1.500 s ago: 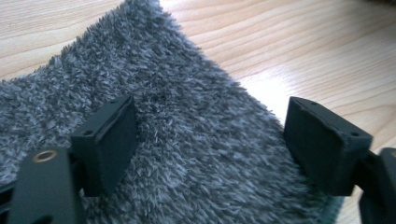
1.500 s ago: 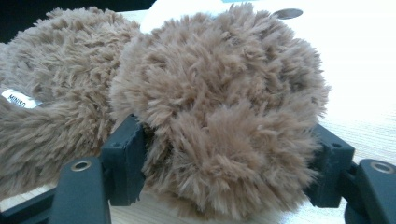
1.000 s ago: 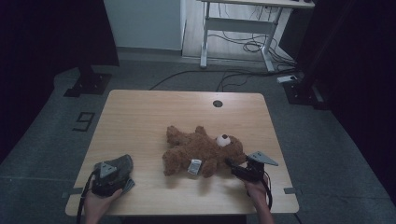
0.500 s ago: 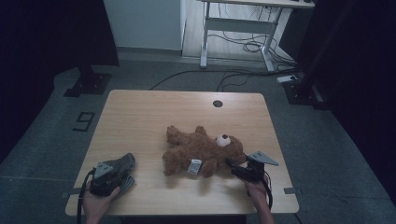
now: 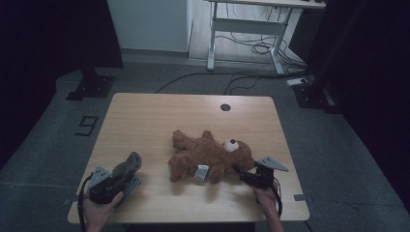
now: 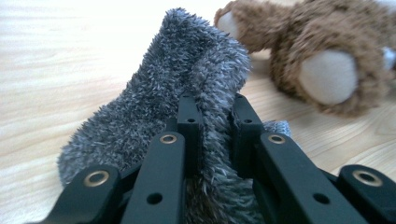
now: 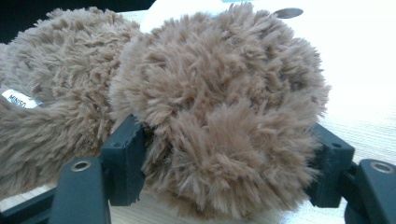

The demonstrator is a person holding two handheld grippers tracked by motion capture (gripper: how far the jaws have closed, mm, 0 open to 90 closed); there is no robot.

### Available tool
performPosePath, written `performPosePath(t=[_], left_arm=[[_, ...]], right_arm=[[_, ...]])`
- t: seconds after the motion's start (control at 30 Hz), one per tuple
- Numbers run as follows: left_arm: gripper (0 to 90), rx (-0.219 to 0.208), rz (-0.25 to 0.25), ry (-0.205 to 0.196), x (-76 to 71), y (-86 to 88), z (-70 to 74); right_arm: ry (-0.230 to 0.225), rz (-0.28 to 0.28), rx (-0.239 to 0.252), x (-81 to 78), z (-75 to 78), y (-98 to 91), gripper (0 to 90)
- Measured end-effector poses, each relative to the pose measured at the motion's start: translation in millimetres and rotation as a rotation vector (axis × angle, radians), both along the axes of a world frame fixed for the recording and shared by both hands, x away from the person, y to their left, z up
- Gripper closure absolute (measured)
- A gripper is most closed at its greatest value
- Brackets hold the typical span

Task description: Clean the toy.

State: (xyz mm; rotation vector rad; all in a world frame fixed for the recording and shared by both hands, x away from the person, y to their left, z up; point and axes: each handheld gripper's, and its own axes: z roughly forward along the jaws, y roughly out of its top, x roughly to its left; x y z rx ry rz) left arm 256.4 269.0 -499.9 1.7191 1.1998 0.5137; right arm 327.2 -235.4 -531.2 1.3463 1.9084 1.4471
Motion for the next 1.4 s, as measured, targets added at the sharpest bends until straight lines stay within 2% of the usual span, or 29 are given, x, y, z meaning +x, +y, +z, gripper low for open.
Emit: performPosePath(t=[0.4,0.67,0.8,0.87,0.9,0.97,1.0,1.03,1.23,1.4], left_arm=[[77.7,-0.081,-0.074,-0.067,-5.5,-10.9,23.0],[77.7,-0.085,-0.131,-0.090,5.8,-32.9,37.0],[77.7,-0.085,-0.176,-0.092,15.3,-51.7,41.5],[77.7,-0.078,-0.208,-0.086,22.6,-69.2,43.4],[77.7,-0.078,-0.208,-0.086,22.6,-69.2,43.4],[77.7,-0.063,-0.239,-0.082,28.8,-86.6,47.7],[77.7,-0.063,-0.239,-0.082,28.8,-86.6,47.7],[77.7,-0.059,-0.249,-0.082,30.9,-93.6,50.1],[77.7,-0.026,-0.306,-0.088,39.4,-128.9,61.5],[77.7,-0.007,-0.353,-0.070,48.0,-163.6,62.6]], right_arm=[[0.001,0.000,0.002,0.2,-0.1,-0.2,28.8],[0.003,0.000,0.003,0.4,-0.1,-0.4,28.8],[0.003,-0.001,0.004,0.5,-0.2,-0.4,29.0],[0.002,-0.002,0.006,0.7,-0.4,-0.3,29.0],[0.002,-0.002,0.006,0.7,-0.4,-0.3,29.0],[0.002,-0.002,0.006,0.7,-0.4,-0.3,29.1],[0.002,-0.002,0.006,0.7,-0.4,-0.3,29.1],[0.002,-0.001,0.006,0.7,-0.4,-0.3,29.3],[0.010,0.016,0.021,1.9,-0.5,-1.9,35.9],[0.013,0.028,0.022,2.2,-0.5,-3.0,39.2]])
